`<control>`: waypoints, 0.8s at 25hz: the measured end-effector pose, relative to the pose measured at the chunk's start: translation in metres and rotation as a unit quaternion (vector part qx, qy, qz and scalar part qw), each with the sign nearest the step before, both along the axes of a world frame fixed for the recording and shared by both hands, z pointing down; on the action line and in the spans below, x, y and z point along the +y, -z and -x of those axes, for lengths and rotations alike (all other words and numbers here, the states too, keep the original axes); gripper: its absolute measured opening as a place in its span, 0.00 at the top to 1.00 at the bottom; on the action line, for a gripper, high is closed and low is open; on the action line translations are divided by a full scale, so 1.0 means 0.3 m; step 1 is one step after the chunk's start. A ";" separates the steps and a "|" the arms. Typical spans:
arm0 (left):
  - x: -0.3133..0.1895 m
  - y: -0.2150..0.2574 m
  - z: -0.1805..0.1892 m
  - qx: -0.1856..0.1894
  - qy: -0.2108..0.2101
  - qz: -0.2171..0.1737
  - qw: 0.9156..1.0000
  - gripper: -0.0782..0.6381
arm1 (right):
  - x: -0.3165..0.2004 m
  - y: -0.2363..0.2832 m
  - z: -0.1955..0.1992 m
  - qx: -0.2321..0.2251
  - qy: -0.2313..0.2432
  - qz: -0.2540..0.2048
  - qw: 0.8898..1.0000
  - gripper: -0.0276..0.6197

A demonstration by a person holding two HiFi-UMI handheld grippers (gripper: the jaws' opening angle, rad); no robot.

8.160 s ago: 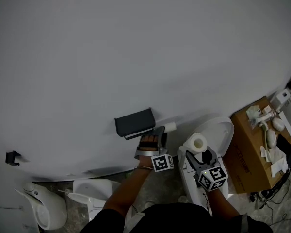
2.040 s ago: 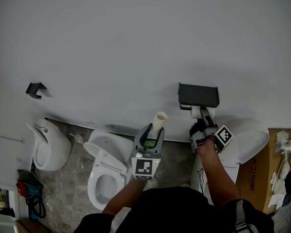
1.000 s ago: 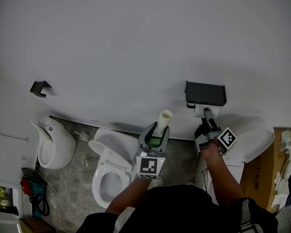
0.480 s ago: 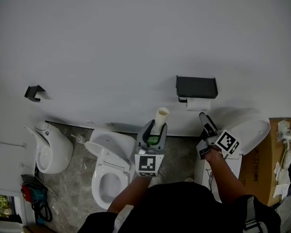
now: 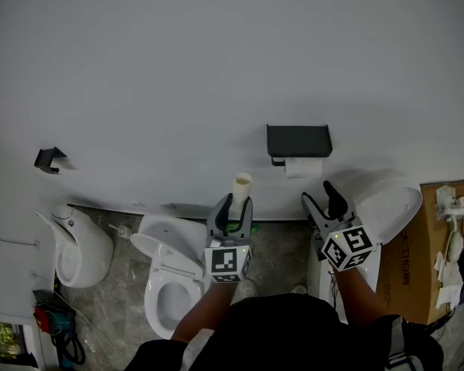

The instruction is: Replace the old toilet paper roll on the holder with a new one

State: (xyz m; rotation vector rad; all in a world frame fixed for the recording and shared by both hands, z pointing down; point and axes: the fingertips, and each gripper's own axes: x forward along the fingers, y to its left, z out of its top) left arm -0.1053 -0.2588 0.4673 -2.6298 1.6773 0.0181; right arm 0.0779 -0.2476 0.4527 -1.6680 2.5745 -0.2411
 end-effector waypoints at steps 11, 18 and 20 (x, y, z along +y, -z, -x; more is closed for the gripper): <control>0.010 0.031 -0.040 0.007 -0.014 -0.011 1.000 0.66 | 0.034 0.068 -0.026 0.110 -0.040 -0.046 0.992 0.84; 0.005 0.058 -0.056 0.023 -0.022 -0.017 0.999 0.66 | 0.028 0.097 -0.057 0.127 -0.062 -0.057 0.988 0.95; 0.002 0.059 -0.058 0.024 -0.021 -0.016 0.999 0.66 | 0.022 0.095 -0.069 0.131 -0.069 -0.054 0.988 0.95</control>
